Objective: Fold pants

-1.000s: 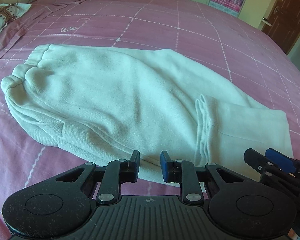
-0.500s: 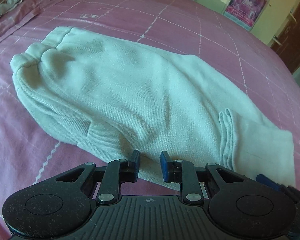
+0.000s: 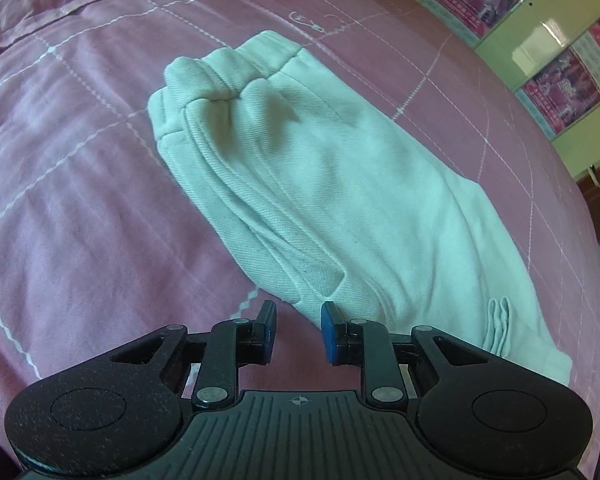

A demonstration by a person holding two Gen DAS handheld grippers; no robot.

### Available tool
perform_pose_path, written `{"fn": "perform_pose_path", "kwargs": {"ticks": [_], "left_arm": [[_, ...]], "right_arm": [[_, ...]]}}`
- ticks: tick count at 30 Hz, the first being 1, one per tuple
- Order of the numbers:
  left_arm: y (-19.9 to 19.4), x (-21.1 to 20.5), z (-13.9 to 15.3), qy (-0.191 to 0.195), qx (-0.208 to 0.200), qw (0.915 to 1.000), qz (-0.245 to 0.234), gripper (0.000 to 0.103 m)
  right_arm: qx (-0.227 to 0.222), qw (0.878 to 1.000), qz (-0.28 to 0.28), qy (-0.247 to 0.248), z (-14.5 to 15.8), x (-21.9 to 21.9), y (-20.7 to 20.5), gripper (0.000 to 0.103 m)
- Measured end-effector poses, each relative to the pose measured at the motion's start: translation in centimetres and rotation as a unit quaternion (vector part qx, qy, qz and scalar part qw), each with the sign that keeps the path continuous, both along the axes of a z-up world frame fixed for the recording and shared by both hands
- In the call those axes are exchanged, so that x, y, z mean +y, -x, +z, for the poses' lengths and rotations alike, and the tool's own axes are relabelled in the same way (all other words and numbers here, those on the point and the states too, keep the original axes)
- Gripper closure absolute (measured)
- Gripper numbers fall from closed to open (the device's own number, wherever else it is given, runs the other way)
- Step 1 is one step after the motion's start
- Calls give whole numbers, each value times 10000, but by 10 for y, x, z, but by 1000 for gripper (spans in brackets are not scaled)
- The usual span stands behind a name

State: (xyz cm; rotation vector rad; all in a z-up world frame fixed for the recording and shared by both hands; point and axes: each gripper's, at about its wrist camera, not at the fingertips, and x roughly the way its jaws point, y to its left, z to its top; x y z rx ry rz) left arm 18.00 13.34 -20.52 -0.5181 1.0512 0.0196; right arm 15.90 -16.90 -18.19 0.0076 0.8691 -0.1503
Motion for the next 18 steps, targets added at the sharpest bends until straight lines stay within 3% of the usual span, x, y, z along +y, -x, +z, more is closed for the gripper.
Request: {"fn": "perform_pose_path", "kwargs": {"ticks": [5,6,9,10,18], "left_arm": [[-9,21,-1,422,37,9984,387,79],[-12,23,-2,496,62,9978,440,74],[-17,29,-2,514,79,9964,675,42],[-16,31,-1,481,22,9960,756,39],[-30,48,-20,810,40,9916,1010,38]], "right_arm": [[-17,9994,-23,-355,7,4,-6,59],[18,9994,-39,-345,5,4,-8,59],[28,9996,-5,-294,2,5,-7,59],[29,9996,7,-294,1,5,-6,59],[-19,9997,42,-226,-1,7,-4,59]]}}
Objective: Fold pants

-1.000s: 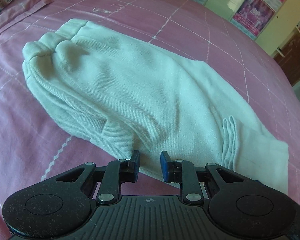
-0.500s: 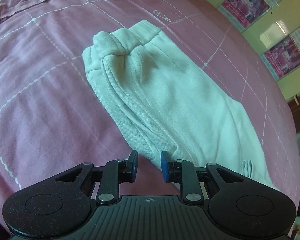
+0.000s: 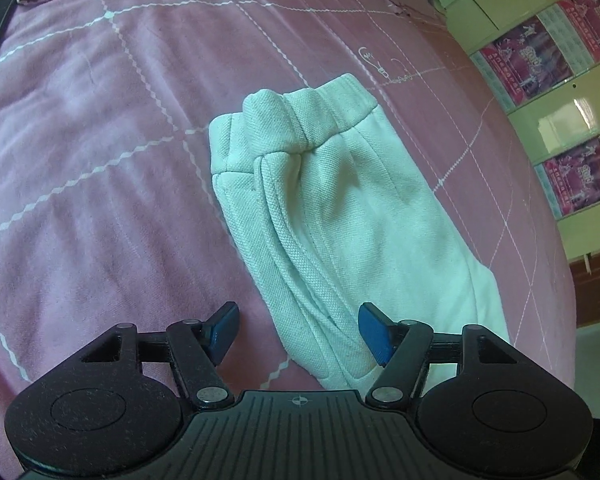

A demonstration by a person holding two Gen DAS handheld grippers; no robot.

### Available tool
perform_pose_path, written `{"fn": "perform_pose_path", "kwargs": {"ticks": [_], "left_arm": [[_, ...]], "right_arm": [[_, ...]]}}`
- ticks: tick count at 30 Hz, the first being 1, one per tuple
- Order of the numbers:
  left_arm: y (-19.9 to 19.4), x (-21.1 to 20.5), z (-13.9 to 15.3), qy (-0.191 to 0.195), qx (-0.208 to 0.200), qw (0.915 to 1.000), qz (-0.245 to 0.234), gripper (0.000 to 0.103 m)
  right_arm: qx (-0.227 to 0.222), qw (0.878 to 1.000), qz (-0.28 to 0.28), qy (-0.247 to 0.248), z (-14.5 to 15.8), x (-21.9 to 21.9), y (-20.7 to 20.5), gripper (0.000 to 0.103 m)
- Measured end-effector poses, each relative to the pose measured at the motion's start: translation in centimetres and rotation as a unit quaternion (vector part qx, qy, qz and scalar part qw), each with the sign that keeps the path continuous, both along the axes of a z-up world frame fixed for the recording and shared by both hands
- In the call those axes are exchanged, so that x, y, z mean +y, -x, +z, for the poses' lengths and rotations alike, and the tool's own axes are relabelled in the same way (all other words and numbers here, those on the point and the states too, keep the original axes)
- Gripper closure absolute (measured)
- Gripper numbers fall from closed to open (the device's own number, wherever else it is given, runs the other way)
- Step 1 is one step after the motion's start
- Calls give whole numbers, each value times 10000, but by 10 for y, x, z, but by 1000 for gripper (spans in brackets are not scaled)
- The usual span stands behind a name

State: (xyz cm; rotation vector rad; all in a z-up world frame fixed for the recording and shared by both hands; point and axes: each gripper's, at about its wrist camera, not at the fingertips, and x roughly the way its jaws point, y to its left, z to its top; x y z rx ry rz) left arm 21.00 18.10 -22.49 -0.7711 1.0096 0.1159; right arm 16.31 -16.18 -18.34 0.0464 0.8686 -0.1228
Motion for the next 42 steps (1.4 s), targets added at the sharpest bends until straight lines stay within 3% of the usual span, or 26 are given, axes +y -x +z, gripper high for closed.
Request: {"fn": "perform_pose_path", "kwargs": {"ticks": [5,10,16,23,24,28,33,35,37,42], "left_arm": [[-13,4,-22,464,-56,9987,223,38],[-28,1,-38,707,-80,9968,373,72],[-41,-4,-51,1065,-181,9922,620,73],[-53,-14,-52,975,-201,9925,714,75],[-53,-15,-50,953,-224,9924,741,82],[-44,-17,-37,873,-464,9921,767,85],[-44,-40,6,37,-1141,9934,82,85],[-44,-57,27,-320,-1485,9880,-274,85],[-42,-81,50,-720,-1874,9765,-778,85],[-17,-145,88,-1244,-2521,9319,-2294,85]], "right_arm": [[-27,10000,18,-46,0,-2,1,59],[-37,10000,-4,-2,-1,0,1,58],[-38,10000,10,-11,-1,-1,1,58],[-5,10000,8,15,-1,0,-1,58],[-1,10000,2,9,0,0,-1,58],[34,10000,15,-10,4,-3,-4,56],[-50,9999,-50,103,12,-12,-4,56],[-104,9998,-169,87,16,-18,-6,56],[-225,9993,-306,70,19,-23,-5,56],[129,9990,-119,419,-2,-19,-7,53]]}}
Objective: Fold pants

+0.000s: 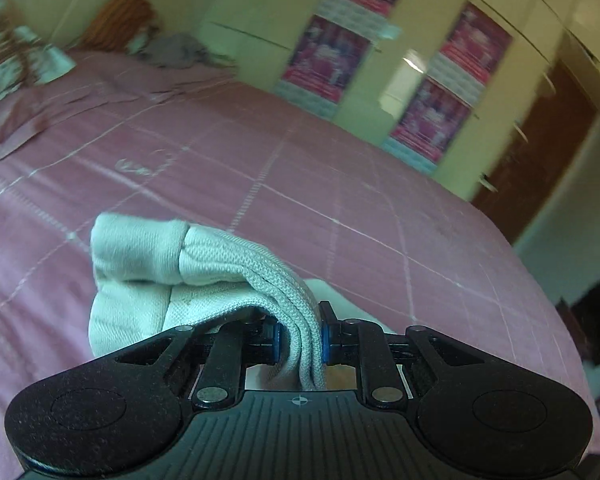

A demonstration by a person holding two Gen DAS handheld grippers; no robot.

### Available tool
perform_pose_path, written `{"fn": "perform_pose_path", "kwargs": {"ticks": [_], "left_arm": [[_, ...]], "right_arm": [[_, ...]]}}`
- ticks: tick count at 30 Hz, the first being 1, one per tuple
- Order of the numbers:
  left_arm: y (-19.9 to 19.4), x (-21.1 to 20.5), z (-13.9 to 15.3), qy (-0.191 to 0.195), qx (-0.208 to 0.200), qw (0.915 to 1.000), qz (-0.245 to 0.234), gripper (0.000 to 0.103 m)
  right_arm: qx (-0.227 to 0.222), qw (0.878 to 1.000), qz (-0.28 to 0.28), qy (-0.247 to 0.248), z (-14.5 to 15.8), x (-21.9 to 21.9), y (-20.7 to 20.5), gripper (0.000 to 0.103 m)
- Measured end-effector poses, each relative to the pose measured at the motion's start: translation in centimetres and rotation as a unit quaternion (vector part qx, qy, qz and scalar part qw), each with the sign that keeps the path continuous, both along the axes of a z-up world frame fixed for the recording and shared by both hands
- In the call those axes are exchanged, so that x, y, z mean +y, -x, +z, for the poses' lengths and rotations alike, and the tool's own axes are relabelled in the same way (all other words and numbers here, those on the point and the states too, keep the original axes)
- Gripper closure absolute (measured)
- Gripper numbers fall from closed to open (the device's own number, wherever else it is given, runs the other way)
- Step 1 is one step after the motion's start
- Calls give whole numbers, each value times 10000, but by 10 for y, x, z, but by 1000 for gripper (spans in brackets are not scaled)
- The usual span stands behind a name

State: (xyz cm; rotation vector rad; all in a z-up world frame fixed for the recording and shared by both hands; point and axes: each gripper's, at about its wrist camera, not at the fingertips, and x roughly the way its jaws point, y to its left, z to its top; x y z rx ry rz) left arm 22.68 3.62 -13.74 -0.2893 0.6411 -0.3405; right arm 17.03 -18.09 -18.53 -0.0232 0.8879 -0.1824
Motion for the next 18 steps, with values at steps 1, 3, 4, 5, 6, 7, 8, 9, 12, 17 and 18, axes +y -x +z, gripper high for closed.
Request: {"fn": "perform_pose_path", "kwargs": {"ticks": [1,3,4,5,6,7,8,9,12,17,18], "left_arm": [[7,-16,1,-131,-37,9994,-303,85],[19,-56,-3,-388,-19,9947,-949,85],[28,-77,-8,-545,26,9902,-1283,85],[36,-95,-15,-676,114,9848,-1598,85],[46,-115,-23,-873,235,9761,-1978,85],[55,-132,-33,-1132,367,9665,-2274,85],[62,-146,-43,-1483,438,9586,-2391,84],[70,-155,-49,-1843,362,9519,-2422,84],[87,-166,-38,-2348,87,9410,-2434,83],[109,-185,-8,-3107,-807,9150,-2442,83],[113,-192,-7,-3245,-918,9068,-2531,83]], "right_arm": [[10,10000,-3,-71,2,-2,1,54],[-116,9990,-184,-392,10,-14,6,55],[-248,9981,-396,-404,15,-23,11,54],[-366,9969,-582,-378,19,-32,17,54],[-450,9957,-702,-408,23,-42,22,54],[-495,9945,-797,-468,26,-52,27,53],[-496,9935,-877,-521,28,-62,32,53],[-482,9927,-937,-592,29,-72,36,52],[-500,9902,-1046,-777,30,-91,48,49],[-630,9876,-1105,-916,30,-107,60,41],[-645,9869,-1124,-959,30,-109,61,41]]}}
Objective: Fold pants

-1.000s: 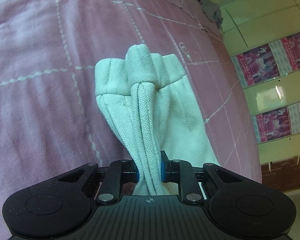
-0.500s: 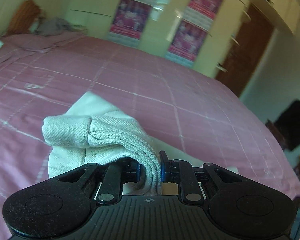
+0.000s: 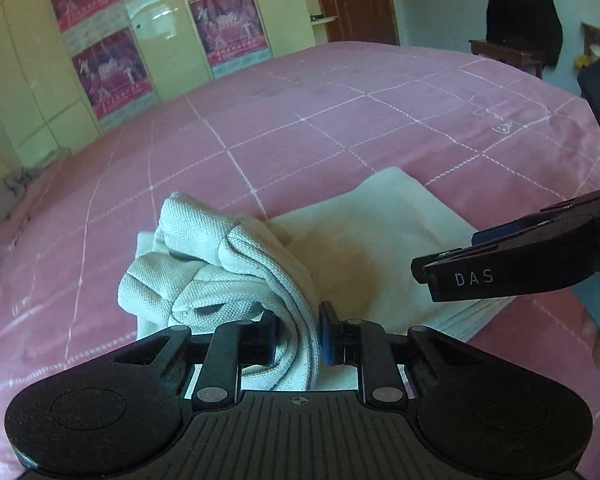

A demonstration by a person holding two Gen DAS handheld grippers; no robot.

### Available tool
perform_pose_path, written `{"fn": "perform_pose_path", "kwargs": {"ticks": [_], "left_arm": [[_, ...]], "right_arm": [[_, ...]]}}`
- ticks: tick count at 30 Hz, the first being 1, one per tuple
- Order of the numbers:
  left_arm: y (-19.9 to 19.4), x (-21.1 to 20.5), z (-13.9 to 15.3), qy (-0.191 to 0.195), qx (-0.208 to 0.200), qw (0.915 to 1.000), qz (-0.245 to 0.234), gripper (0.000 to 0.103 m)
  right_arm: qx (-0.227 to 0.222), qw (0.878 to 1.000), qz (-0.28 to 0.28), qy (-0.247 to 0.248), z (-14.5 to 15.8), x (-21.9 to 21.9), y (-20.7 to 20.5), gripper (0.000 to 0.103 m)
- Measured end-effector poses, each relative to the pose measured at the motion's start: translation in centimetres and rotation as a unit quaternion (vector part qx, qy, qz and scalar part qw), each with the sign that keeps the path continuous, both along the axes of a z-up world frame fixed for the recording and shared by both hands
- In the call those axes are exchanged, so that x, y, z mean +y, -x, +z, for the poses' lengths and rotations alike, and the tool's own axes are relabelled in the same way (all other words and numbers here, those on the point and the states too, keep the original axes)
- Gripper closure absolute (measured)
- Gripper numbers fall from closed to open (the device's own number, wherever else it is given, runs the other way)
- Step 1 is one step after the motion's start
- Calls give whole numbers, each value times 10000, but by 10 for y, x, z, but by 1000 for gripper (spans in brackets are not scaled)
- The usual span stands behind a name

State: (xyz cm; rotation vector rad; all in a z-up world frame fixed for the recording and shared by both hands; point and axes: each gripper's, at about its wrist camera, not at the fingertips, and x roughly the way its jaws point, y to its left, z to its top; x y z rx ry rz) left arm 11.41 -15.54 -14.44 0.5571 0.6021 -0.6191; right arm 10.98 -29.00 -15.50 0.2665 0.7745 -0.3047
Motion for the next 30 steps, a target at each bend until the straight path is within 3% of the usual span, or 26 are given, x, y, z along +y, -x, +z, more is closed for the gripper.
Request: {"fn": "perform_pose_path", "kwargs": {"ticks": [4,8,12,14,16,20,23,27,30], "left_arm": [[7,-23,-13,-699,-196,9951,-676,83],[22,-33,-16,-883,-56,9928,-804,83],[46,-47,-20,-1273,-448,9849,-1084,83],[51,-48,-18,-1284,-423,9848,-1089,83],[49,-44,-12,-1093,-236,9890,-972,83],[39,-22,1,-484,247,9971,-538,83],[32,4,11,64,667,9977,-98,82],[22,43,21,803,1068,9890,633,82],[9,69,25,1330,1237,9740,1354,82]], "right_arm": [[-171,9995,-95,-264,5,-12,11,40],[-305,9979,-187,-542,7,-29,24,39],[-488,9958,-141,-768,7,-38,31,38],[-608,9937,-33,-940,10,-38,32,34],[-737,9919,55,-1035,14,-36,32,25],[-763,9901,270,-1148,20,-31,31,25],[-688,9898,355,-1192,20,-26,28,25],[-599,9897,385,-1244,20,-20,24,25],[-558,9882,345,-1385,19,-18,22,23]]}}
